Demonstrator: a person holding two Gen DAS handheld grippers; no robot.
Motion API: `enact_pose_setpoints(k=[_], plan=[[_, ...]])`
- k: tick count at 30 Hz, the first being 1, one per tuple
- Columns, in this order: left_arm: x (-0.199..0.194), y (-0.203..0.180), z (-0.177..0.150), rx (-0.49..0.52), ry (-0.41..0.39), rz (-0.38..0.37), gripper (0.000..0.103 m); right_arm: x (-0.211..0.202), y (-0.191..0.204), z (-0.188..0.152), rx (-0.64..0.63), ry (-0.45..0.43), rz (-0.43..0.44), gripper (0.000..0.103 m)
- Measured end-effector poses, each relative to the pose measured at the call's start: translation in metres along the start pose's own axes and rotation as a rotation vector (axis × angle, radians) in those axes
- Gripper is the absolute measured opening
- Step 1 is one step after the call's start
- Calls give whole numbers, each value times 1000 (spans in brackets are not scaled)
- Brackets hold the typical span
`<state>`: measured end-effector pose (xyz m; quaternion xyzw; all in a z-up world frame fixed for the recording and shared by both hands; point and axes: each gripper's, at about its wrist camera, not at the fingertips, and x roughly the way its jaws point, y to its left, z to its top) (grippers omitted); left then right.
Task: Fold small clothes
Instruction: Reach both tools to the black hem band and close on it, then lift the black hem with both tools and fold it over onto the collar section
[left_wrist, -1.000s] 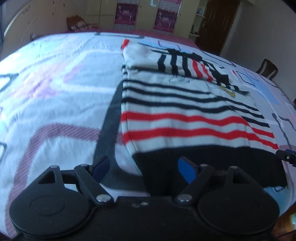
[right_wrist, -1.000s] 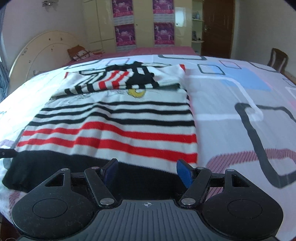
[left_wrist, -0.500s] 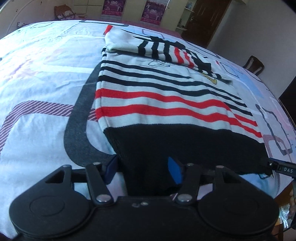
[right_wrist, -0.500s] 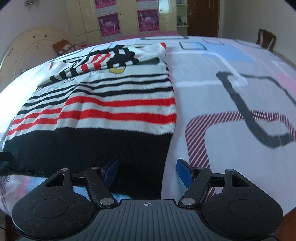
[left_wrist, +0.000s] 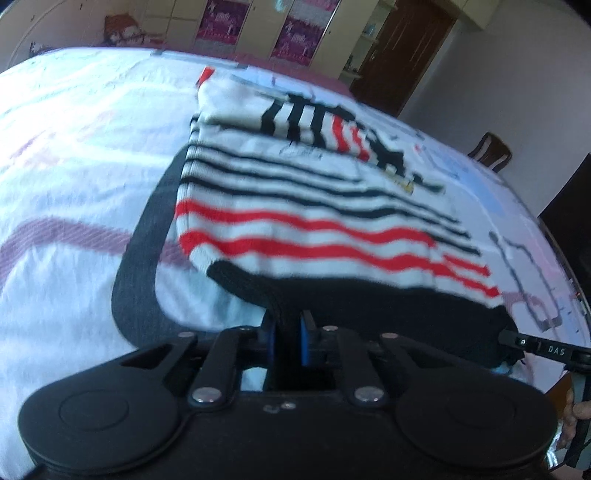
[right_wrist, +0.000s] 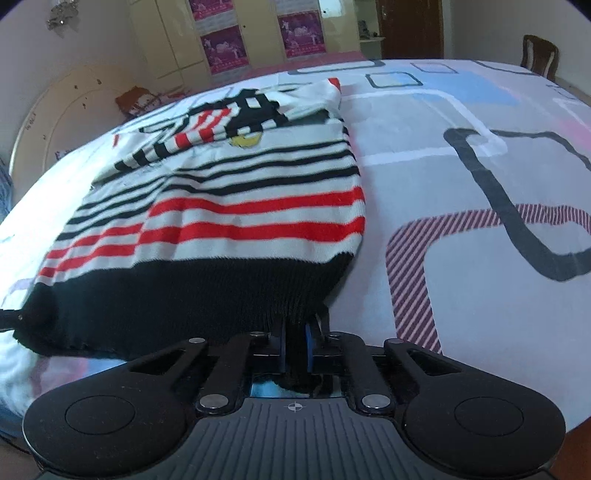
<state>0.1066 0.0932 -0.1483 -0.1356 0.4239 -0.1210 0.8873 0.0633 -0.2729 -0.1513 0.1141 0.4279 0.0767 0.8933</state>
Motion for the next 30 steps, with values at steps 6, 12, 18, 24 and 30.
enact_pose_setpoints(k=[6, 12, 18, 24, 30], plan=[[-13, -5, 32, -14, -109, -19, 11, -15, 2, 32, 19, -96, 55, 6], [0, -13, 75, 3, -178, -23, 10, -1, -1, 83, 39, -167, 102, 4], [26, -13, 119, -20, -201, -26, 10, 25, 1, 129, 15, -200, 112, 4], [54, -6, 164, -42, -230, -9, 10, 53, -7, 180, 45, -247, 121, 4], [87, -2, 209, -48, -265, 22, 10, 98, -14, 237, 73, -272, 125, 4]])
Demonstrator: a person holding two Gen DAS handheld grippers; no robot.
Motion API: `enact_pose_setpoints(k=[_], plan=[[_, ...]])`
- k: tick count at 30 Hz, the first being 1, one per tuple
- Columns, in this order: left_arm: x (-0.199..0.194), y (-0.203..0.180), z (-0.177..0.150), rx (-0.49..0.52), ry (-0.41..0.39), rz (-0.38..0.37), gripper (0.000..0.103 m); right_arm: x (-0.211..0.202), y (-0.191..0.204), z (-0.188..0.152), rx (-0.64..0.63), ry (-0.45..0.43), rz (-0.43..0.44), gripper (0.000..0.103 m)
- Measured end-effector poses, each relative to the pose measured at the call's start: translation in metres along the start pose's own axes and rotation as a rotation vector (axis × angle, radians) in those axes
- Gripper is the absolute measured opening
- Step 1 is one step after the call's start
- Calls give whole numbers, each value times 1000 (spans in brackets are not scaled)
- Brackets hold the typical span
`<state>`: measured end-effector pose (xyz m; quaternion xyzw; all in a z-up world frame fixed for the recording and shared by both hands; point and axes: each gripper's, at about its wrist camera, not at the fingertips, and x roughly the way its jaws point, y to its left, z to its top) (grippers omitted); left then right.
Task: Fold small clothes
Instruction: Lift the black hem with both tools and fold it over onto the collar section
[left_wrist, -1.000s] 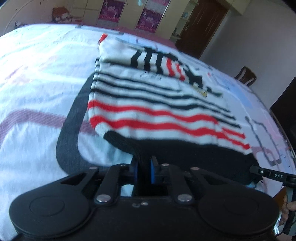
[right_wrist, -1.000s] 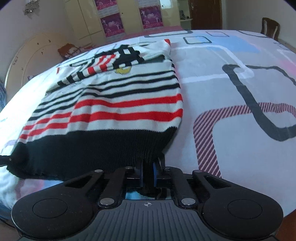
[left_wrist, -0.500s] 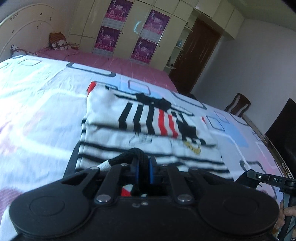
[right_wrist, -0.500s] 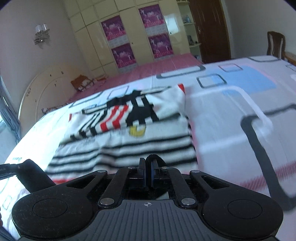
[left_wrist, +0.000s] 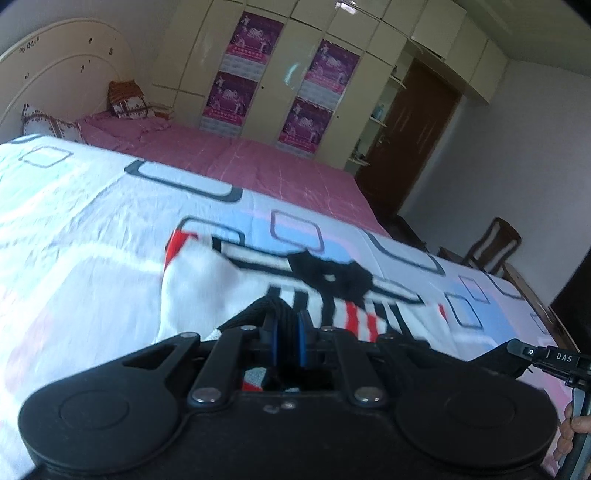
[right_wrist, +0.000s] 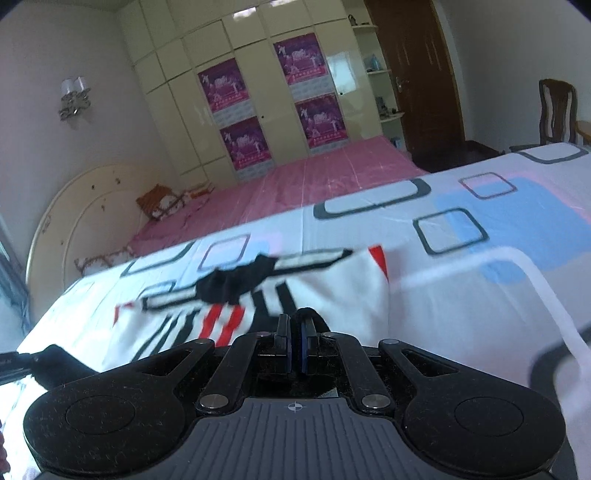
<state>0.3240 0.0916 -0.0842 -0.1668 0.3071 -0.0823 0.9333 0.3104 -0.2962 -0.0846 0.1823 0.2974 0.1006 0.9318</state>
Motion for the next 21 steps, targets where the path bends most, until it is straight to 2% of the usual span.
enact_pose_setpoints(k=[10, 16, 21], plan=[[85, 8, 49, -28, 6, 72, 10, 101, -15, 47, 61, 12, -20, 4], [133, 13, 54, -3, 66, 126, 10, 155, -34, 56, 129, 80, -49, 4], [160, 25, 55, 2, 92, 212, 11, 187, -49, 52, 129, 143, -76, 4]])
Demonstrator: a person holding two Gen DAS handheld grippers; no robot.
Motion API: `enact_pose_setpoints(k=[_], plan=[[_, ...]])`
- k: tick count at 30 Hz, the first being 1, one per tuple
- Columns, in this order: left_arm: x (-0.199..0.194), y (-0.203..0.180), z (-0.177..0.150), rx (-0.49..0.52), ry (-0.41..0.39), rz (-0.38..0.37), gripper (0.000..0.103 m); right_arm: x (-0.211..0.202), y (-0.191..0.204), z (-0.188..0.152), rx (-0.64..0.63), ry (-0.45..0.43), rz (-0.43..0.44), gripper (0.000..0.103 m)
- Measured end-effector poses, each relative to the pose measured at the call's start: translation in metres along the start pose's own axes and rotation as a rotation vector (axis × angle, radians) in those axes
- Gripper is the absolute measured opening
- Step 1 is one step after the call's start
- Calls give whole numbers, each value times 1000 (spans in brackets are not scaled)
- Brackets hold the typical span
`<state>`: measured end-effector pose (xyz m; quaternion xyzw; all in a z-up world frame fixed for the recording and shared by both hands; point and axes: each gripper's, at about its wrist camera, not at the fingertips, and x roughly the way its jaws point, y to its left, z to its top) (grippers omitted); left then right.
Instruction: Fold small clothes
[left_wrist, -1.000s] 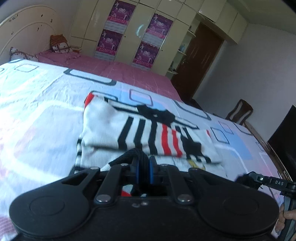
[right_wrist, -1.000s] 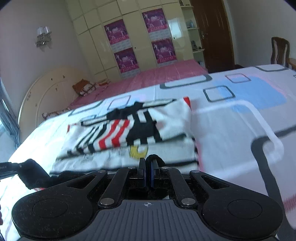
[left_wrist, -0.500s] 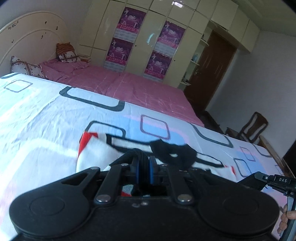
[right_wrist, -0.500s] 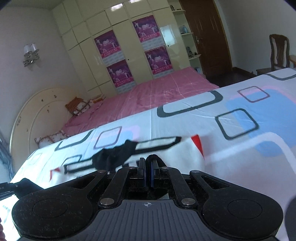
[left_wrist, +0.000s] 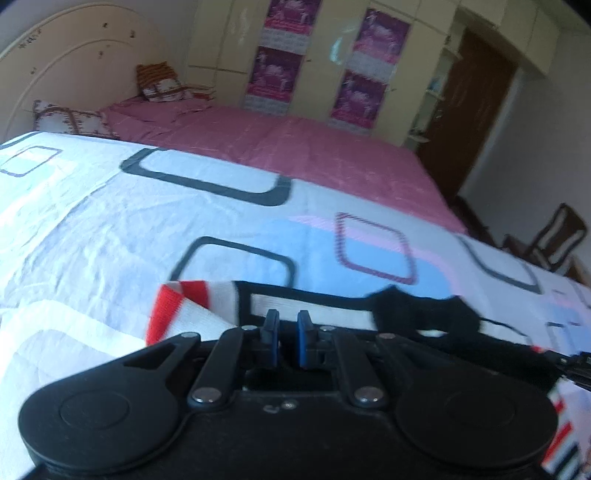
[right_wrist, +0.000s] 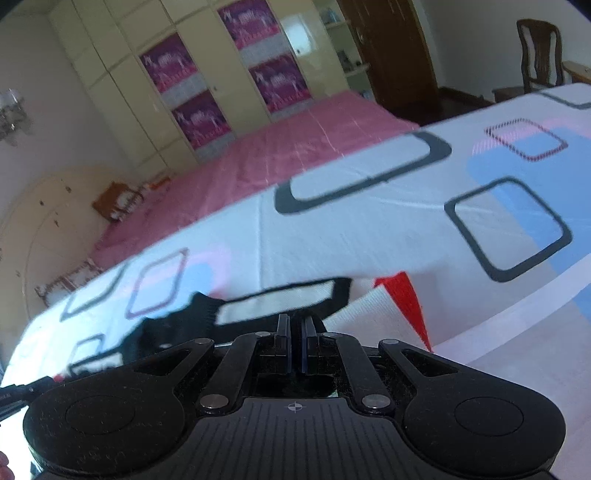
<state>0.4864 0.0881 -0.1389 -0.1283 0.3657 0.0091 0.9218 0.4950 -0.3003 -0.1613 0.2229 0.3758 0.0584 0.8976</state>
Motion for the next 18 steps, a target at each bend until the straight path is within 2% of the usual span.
enact_pose_setpoints(k=[3, 5, 6, 7, 8, 9, 10, 12, 16, 17, 18], plan=[[9, 8, 5, -17, 27, 6, 22, 9, -7, 3, 15, 21, 11, 5], [7, 13, 7, -20, 25, -17, 29, 9, -11, 7, 32, 22, 20, 6], [6, 16, 8, -29, 29, -29, 37, 6, -14, 9, 36, 8, 24, 20], [3, 20, 9, -49, 30, -43, 43, 2, -15, 12, 36, -15, 17, 56], [-1, 25, 11, -71, 21, -56, 59, 0, -16, 15, 37, -40, 8, 75], [-5, 28, 12, -78, -1, -58, 66, -5, -18, 17, 32, -72, 7, 84], [-10, 29, 13, -70, -26, -60, 71, -8, -18, 20, 16, -82, 17, 84], [-17, 29, 15, -27, -48, -74, 71, -10, -17, 22, -20, -77, 24, 84], [-11, 15, 13, 93, 4, -117, 70, -5, -8, 17, -119, -36, 56, 82], [-7, 10, 10, 126, 25, -119, 70, 0, -3, 13, -151, -24, 55, 79], [-1, 6, 6, 148, 45, -116, 70, 2, 1, 10, -174, -9, 57, 70]])
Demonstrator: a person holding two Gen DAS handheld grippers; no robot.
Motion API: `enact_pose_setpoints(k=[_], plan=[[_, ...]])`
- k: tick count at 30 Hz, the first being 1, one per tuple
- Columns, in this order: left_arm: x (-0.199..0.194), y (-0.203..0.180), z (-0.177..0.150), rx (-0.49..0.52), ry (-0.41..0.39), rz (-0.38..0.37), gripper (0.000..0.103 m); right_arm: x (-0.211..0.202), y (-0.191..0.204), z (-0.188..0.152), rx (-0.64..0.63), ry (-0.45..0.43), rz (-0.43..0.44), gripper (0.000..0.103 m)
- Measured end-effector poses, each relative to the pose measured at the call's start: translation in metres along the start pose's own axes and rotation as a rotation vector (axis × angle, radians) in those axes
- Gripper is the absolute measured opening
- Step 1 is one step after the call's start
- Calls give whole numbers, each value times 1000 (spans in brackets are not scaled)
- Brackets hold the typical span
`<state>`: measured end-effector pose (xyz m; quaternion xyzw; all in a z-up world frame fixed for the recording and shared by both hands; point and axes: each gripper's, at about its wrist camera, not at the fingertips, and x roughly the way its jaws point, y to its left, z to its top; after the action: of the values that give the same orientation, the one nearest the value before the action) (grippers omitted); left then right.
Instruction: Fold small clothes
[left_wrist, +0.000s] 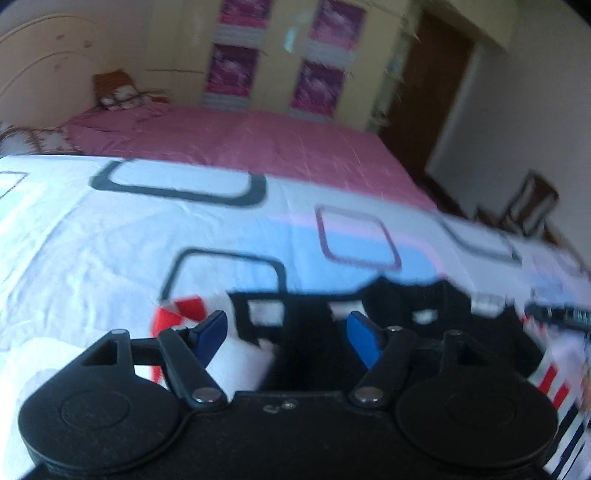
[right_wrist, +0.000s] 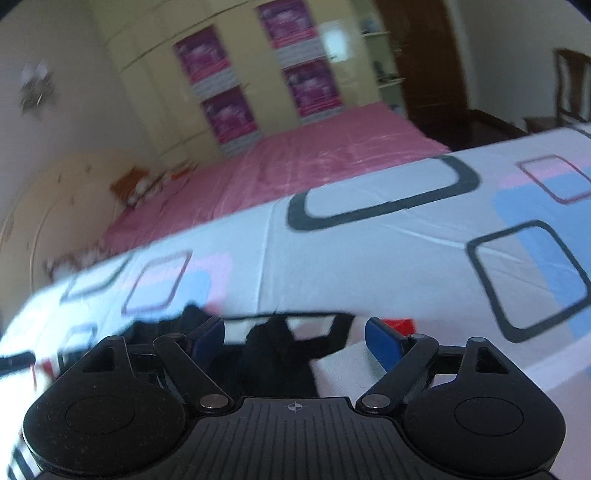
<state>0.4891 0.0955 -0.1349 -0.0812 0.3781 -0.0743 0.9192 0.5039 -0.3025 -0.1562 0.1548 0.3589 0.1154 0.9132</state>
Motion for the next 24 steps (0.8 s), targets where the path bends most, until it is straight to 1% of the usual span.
enact_pose_setpoints(k=[1, 4, 5, 6, 7, 8, 9, 10, 11, 12, 14, 16, 20, 22, 24], plan=[[7, -3, -2, 13, 23, 4, 68, 4, 3, -2, -16, 19, 8, 65], [24, -7, -7, 33, 61, 34, 60, 14, 8, -8, -52, 51, 7, 62], [26, -6, -9, 39, 64, 42, 53, 15, 9, -9, -63, 54, 7, 60], [28, -7, -10, 54, 65, 53, 47, 17, 9, -10, -71, 62, 13, 49], [28, -8, -12, 66, 64, 64, 44, 18, 9, -11, -78, 72, 15, 39], [27, -9, -13, 70, 63, 71, 40, 22, 8, -11, -84, 79, 11, 38], [27, -8, -13, 68, 62, 71, 29, 26, 7, -9, -84, 85, 11, 37], [27, -8, -13, 70, 62, 71, 23, 27, 7, -9, -82, 87, 14, 34], [26, -10, -14, 81, 59, 78, 19, 27, 8, -10, -90, 92, 19, 27], [26, -11, -14, 91, 54, 76, 8, 30, 11, -10, -104, 104, 21, 10], [24, -13, -14, 99, 45, 65, 6, 31, 16, -11, -141, 102, 7, 10], [19, -16, -13, 100, 13, 63, 6, 29, 17, -10, -140, 85, 7, 8], [5, -13, -4, 59, -92, 83, 5, 13, 18, 2, -111, -32, 1, 6], [3, -12, 2, 51, -121, 94, 5, 8, 19, 11, -102, -67, 0, 6], [7, -11, 5, 40, -127, 111, 5, 8, 23, 15, -123, -91, -11, 6]])
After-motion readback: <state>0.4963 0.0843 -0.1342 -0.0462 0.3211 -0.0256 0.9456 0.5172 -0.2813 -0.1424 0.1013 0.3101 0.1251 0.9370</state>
